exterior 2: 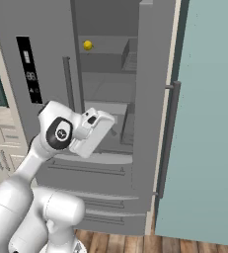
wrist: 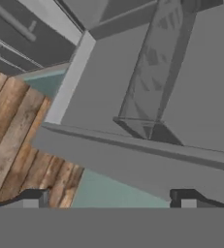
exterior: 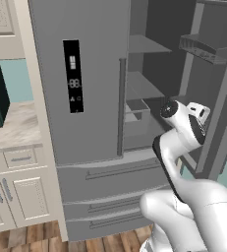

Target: Retrieve a lemon from the fridge and place it on the cutting board with the fish.

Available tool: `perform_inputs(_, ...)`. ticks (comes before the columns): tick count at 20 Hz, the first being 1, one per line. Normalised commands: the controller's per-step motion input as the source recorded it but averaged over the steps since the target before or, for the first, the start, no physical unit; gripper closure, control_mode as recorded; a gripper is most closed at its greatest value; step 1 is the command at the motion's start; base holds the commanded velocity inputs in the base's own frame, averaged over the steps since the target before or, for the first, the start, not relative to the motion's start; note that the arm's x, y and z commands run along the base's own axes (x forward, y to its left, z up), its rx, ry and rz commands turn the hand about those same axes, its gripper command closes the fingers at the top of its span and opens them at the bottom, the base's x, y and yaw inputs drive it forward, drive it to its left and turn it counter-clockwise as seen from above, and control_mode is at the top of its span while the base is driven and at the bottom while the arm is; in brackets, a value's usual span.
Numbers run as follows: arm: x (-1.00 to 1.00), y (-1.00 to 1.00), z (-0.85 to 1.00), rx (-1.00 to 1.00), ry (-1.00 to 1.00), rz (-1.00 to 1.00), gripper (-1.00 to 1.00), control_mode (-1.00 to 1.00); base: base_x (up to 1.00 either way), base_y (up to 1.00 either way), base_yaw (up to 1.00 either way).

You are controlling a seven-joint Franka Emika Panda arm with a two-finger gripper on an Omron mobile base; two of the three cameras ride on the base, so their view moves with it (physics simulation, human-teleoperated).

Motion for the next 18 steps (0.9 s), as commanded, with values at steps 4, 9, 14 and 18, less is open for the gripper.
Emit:
perform_inputs(4, 0.23, 0.41, -0.13, 0.58, -0.01, -0.47, -1.0, -1.0, 0.0, 0.0, 0.0)
perform_inputs(9, 0.01, 0.3, -0.09, 0.76, -0.07, -0.42, -1.0, -1.0, 0.0, 0.0, 0.0)
perform_inputs(14, -0.07, 0.82, 0.1, 0.57, -0.23, -0.33, -1.0, -1.0, 0.0, 0.0, 0.0)
perform_inputs(18, -0.04, 0.69, 0.01, 0.32, -0.26, -0.24, -1.0, -1.0, 0.0, 0.0, 0.0)
